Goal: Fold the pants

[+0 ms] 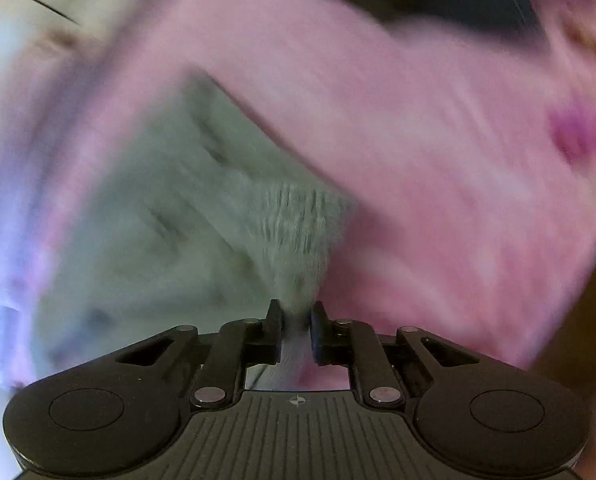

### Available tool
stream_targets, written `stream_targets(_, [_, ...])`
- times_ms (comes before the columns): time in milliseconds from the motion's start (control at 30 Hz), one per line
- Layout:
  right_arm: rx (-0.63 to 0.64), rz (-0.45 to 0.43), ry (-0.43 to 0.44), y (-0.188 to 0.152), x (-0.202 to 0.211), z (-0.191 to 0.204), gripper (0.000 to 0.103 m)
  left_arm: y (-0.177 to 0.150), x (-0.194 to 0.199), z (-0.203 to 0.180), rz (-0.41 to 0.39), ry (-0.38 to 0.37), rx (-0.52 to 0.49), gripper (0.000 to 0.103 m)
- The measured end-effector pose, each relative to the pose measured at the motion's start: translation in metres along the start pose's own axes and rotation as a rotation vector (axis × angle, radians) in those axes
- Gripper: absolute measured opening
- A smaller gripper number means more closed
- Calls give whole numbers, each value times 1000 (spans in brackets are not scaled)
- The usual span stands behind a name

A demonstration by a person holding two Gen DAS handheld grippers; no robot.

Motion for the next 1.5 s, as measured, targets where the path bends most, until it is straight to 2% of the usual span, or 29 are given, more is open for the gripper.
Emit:
stream_targets(33, [2,1,-5,-3,2,-1,36,1,3,4,-7,10,6,37])
stream_targets(100, [39,-28,-19,-2,17,1,37,9,12,4,-28,6,-14,37])
stream_targets(167, [92,-97,-12,10,36,12,37,24,26,1,-74,6,-35,33])
stream_targets(300, [293,-283,81,56,60,70,37,59,45,-22,-146,-69,-35,34])
stream_targets(400, [369,-351,208,99,45,120,37,81,38,-57,-155,-166,-25,45])
stream_targets(467, [391,-345,263,125,22,145,37,92,27,-88,-139,-232,-34,47])
stream_targets(533, [382,-322,301,152,-7,168,37,99,10,-127,-95,-338,-28,50])
stream_targets(600, [364,-311,301,175,-27,176,37,105,-4,-164,-59,-422,5,52])
stream_targets(700, [340,-289,250,195,-55,175,37,115,-26,-210,-21,-520,76,53])
stream_targets(800, [291,-268,303,202,-64,159,37,128,-45,-242,-20,-574,152,62])
stream_targets(900, [248,-252,371,208,-68,158,37,142,-66,-266,-24,-593,233,63])
stream_targets(1000, [255,-246,366,212,-73,159,37,148,-86,-281,0,-561,259,62])
stream_targets(1033, [257,-243,371,213,-73,159,37,148,-94,-285,3,-532,252,54])
stream_targets(1067, [258,-240,380,216,-74,161,36,149,-100,-287,1,-514,242,33])
stream_targets(1133, [258,-228,410,216,-73,162,36,152,-104,-294,-29,-489,196,11])
stream_targets(1167, [271,-220,416,216,-73,163,36,153,-104,-298,-48,-467,162,8])
stream_targets(1200, [293,-215,422,216,-73,164,33,154,-101,-300,-62,-454,132,7])
stream_targets(1267, [328,-205,423,215,-73,166,14,154,-96,-306,-92,-428,69,7])
stream_targets(1367, [363,-191,451,216,-64,166,13,156,-90,-313,-104,-402,-5,7])
stream_targets(1500, [378,-148,453,211,-62,160,14,153,-99,-311,-68,-388,8,8])
Point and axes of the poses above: each gripper's, at about its wrist camera, not at the fingertips, and x roughly against the way its jaws point, z to its left, y to its top, the point moved 8 cm from there along -x, roughly the way its jaws point, and after that the axes turned 2 degrees about -y, right-handed, at the moved point
